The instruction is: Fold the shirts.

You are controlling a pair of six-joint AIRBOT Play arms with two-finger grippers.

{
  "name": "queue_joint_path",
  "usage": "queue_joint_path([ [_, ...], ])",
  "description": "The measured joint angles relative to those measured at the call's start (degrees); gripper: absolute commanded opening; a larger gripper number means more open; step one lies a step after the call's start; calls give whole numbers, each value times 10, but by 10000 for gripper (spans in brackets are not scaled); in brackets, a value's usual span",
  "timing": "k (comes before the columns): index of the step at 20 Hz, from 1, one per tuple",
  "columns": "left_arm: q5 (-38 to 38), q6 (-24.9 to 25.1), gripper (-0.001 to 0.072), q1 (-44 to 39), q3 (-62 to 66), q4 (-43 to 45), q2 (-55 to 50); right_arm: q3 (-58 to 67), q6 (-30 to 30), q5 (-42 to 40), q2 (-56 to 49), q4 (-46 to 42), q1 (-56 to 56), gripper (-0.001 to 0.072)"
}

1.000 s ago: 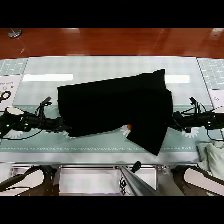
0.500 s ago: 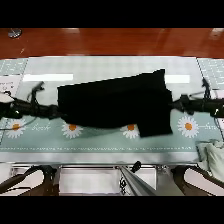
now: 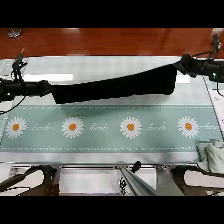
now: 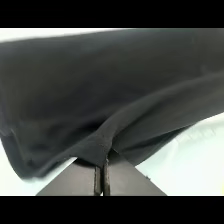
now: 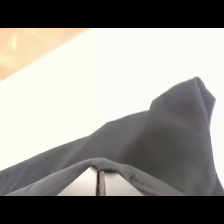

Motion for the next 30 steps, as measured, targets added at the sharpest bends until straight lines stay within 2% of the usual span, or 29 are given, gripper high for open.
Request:
queue_joint_path([
  [5, 54, 14, 22, -9, 4, 2, -55, 95, 28, -13, -106, -8, 28, 26],
  [11, 106, 43, 28, -19, 5, 2, -117, 120, 42, -15, -173, -14, 35, 27],
  [12, 109, 45, 89, -20, 5, 2, -123, 122, 43, -14, -180, -13, 36, 27],
  [13, 112, 48, 167, -22, 5, 2, -129, 122, 43, -11, -185, -14, 36, 51],
  [14, 113, 50, 242, -23, 5, 3, -132, 123, 44, -9, -189, -14, 36, 215],
  [15, 117, 52, 271, -23, 7, 3, -135, 123, 44, -6, -191, -14, 33, 377],
  [16, 115, 54, 271, -22, 10, 3, -137, 124, 44, -2, -191, -14, 30, 453],
  [17, 111, 56, 275, -20, 16, 3, -138, 124, 42, 7, -188, -16, 23, 488],
  [18, 104, 57, 299, -15, 24, 3, -139, 124, 41, 17, -183, -17, 13, 504],
  [19, 95, 58, 462, -9, 35, 3, -139, 125, 39, 28, -176, -24, 0, 505],
  [20, 83, 58, 524, -1, 48, 3, -140, 125, 40, 39, -169, -35, -16, 548],
  [21, 67, 58, 525, 7, 61, 4, -140, 125, 45, 53, -162, -50, -33, 599],
  [26, -22, 45, 524, 35, 115, 3, -138, 125, 78, 148, -154, -149, -102, 614],
  [30, -71, 36, 523, 31, 128, 2, -136, 125, 86, 197, -183, -164, -108, 615],
])
